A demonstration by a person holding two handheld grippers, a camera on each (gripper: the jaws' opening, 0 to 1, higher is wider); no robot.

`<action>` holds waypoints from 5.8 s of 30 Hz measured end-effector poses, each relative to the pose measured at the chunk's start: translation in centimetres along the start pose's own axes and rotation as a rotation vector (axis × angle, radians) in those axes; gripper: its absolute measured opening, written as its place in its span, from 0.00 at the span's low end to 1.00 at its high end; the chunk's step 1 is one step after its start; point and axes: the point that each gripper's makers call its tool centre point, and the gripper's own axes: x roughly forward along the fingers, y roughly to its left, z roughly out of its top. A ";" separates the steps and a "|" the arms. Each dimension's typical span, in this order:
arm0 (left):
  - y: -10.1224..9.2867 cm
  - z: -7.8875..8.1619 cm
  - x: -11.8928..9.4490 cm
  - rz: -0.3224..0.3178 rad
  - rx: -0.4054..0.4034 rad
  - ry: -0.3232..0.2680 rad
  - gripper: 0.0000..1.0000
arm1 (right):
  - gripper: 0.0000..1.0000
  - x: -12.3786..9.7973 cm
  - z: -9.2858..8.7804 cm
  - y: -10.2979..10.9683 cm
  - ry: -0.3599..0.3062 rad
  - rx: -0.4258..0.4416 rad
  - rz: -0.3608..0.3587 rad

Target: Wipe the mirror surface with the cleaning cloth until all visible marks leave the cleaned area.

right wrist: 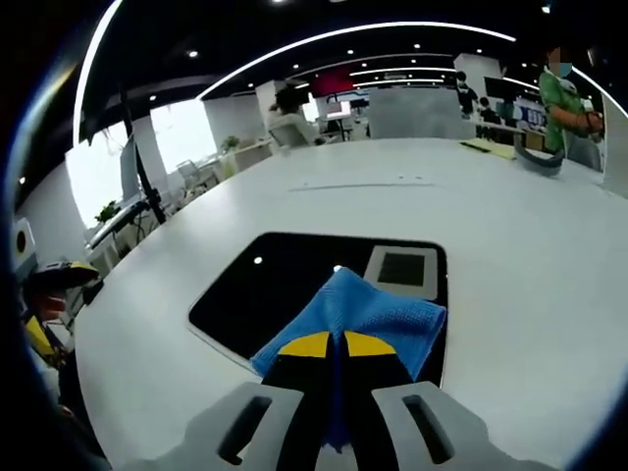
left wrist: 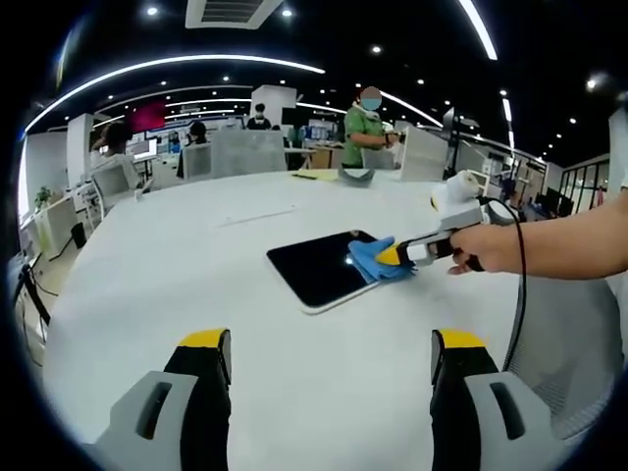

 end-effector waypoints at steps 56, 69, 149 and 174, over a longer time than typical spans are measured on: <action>-0.1 -0.2 0.4 -0.007 -0.003 0.005 0.84 | 0.00 -0.9 -0.3 -1.8 -0.036 0.018 -0.042; 0.1 -0.3 0.3 -0.002 -0.007 0.004 0.84 | 0.00 -0.8 -0.2 -1.8 -0.013 0.037 -0.035; 1.5 -1.5 0.2 0.038 -0.027 0.057 0.84 | 0.00 4.4 4.0 -5.6 0.012 -0.045 -0.053; 1.8 -2.0 -0.2 0.049 -0.038 0.053 0.84 | 0.00 4.4 3.9 -5.6 0.011 -0.042 -0.061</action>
